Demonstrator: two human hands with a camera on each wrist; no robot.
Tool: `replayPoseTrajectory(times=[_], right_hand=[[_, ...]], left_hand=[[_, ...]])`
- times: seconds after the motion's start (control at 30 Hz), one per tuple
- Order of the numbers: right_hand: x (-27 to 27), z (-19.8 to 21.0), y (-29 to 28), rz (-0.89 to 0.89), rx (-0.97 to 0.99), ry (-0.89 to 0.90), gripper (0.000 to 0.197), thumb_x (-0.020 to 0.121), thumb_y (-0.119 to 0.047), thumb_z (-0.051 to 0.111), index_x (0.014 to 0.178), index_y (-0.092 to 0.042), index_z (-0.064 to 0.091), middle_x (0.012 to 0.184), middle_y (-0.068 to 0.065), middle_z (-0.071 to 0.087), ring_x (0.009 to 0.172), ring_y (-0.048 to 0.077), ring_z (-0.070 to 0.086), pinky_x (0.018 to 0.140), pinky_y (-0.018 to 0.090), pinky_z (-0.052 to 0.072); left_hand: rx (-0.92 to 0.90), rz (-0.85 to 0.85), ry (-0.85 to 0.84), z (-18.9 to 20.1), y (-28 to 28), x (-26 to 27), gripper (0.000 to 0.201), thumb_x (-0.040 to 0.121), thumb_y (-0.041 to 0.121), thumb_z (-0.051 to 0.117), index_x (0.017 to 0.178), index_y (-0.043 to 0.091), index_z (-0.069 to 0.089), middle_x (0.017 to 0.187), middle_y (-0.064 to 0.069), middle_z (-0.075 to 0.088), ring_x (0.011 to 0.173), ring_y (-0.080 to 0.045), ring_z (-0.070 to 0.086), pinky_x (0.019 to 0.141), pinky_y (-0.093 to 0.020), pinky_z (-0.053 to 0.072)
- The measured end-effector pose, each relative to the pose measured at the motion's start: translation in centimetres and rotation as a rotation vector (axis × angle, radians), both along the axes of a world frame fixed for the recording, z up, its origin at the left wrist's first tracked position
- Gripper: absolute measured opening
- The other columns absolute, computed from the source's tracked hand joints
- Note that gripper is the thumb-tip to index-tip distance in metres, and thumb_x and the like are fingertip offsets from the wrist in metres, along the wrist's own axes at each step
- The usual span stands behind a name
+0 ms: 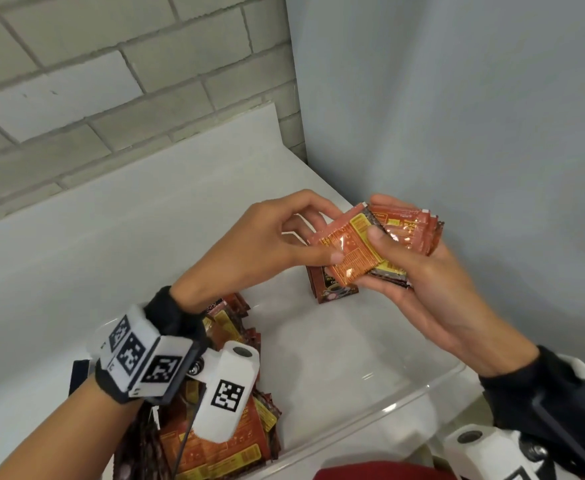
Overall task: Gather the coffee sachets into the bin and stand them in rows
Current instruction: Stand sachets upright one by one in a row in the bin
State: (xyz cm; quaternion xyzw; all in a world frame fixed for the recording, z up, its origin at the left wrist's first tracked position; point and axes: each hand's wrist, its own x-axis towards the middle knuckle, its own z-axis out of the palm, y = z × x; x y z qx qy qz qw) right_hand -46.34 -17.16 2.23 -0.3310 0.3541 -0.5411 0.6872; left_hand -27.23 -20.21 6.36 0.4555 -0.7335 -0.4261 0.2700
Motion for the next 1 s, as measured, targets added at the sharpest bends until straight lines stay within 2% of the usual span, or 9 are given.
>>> replayPoseTrajectory(times=[0.1,0.2,0.27,0.43,0.53,0.63,0.73,0.83,1.0], right_hand=[[0.3,0.2,0.1,0.007,-0.009,0.011,0.046,0.08,-0.028,0.061,0.125,-0.019,0.054,0.108,0.004,0.072,0.098,0.023,0.07,0.076,0.04,0.059],[0.6,0.3,0.2,0.013,0.0,0.005,0.066,0.071,-0.049,0.062,0.125,-0.012,0.052,0.115,0.014,0.067,0.11,0.03,0.064,0.078,0.047,0.058],[0.8,0.3,0.2,0.0,0.026,-0.025,0.074,0.063,-0.055,0.066,0.123,-0.014,0.054,0.118,0.022,0.062,0.114,0.034,0.061,0.077,0.047,0.057],[0.5,0.4,0.3,0.069,0.002,-0.065,0.047,0.077,-0.029,0.064,0.12,-0.015,0.054,0.104,0.014,0.072,0.097,0.033,0.07,0.077,0.045,0.058],[0.3,0.1,0.2,0.045,-0.009,-0.053,0.038,0.08,-0.014,0.062,0.118,-0.018,0.057,0.101,0.009,0.073,0.093,0.031,0.071,0.072,0.042,0.059],[0.3,-0.1,0.0,0.017,-0.023,-0.015,0.037,0.079,-0.011,0.062,0.114,-0.022,0.06,0.104,0.006,0.073,0.092,0.026,0.072,0.069,0.037,0.059],[0.2,-0.1,0.0,0.013,-0.042,0.0,0.038,0.076,-0.012,0.064,0.112,-0.024,0.06,0.102,0.003,0.073,0.091,0.022,0.072,0.069,0.035,0.059],[0.1,-0.1,0.0,0.032,-0.056,-0.007,0.04,0.074,-0.011,0.065,0.112,-0.024,0.06,0.102,0.004,0.073,0.091,0.022,0.072,0.072,0.035,0.059],[0.2,-0.1,0.1,0.041,-0.085,-0.004,0.041,0.076,-0.009,0.065,0.114,-0.025,0.059,0.103,0.004,0.072,0.094,0.024,0.071,0.073,0.035,0.059]], left_hand=[[-0.062,0.037,0.084,-0.2,0.4,-0.1,0.029,0.075,0.016,0.079,0.101,0.014,0.066,0.092,-0.005,0.066,0.077,-0.012,0.062,0.073,-0.032,0.056],[-0.185,0.026,0.179,-0.3,0.8,0.1,0.018,0.079,0.005,0.076,0.094,0.012,0.068,0.086,-0.01,0.062,0.079,-0.017,0.058,0.075,-0.045,0.052],[-0.299,-0.009,0.182,-0.5,0.8,0.4,0.016,0.081,0.001,0.074,0.094,0.009,0.07,0.085,-0.009,0.058,0.077,-0.02,0.056,0.072,-0.048,0.05],[-0.372,-0.098,0.092,-1.4,0.7,0.4,0.025,0.077,-0.005,0.073,0.094,0.013,0.074,0.088,-0.004,0.053,0.076,-0.017,0.051,0.07,-0.031,0.045],[-0.349,-0.152,0.051,-1.6,0.6,0.5,0.021,0.077,0.004,0.075,0.095,0.015,0.074,0.092,-0.001,0.05,0.079,-0.016,0.05,0.074,-0.026,0.045],[-0.283,-0.184,0.024,-1.4,0.5,0.8,0.029,0.075,0.017,0.078,0.102,0.023,0.07,0.098,0.004,0.046,0.086,-0.015,0.049,0.078,-0.024,0.044],[-0.166,-0.154,0.104,-1.0,0.4,1.1,0.035,0.073,0.023,0.08,0.105,0.023,0.065,0.104,0.003,0.049,0.092,-0.015,0.051,0.081,-0.027,0.046],[-0.008,-0.08,0.212,-0.1,0.3,1.3,0.025,0.08,0.018,0.076,0.102,0.016,0.063,0.104,0.007,0.06,0.091,-0.013,0.059,0.081,-0.029,0.052],[0.044,-0.041,0.175,0.7,0.2,1.6,0.023,0.074,0.01,0.071,0.097,0.007,0.07,0.092,0.011,0.069,0.085,-0.01,0.063,0.08,-0.022,0.052]])
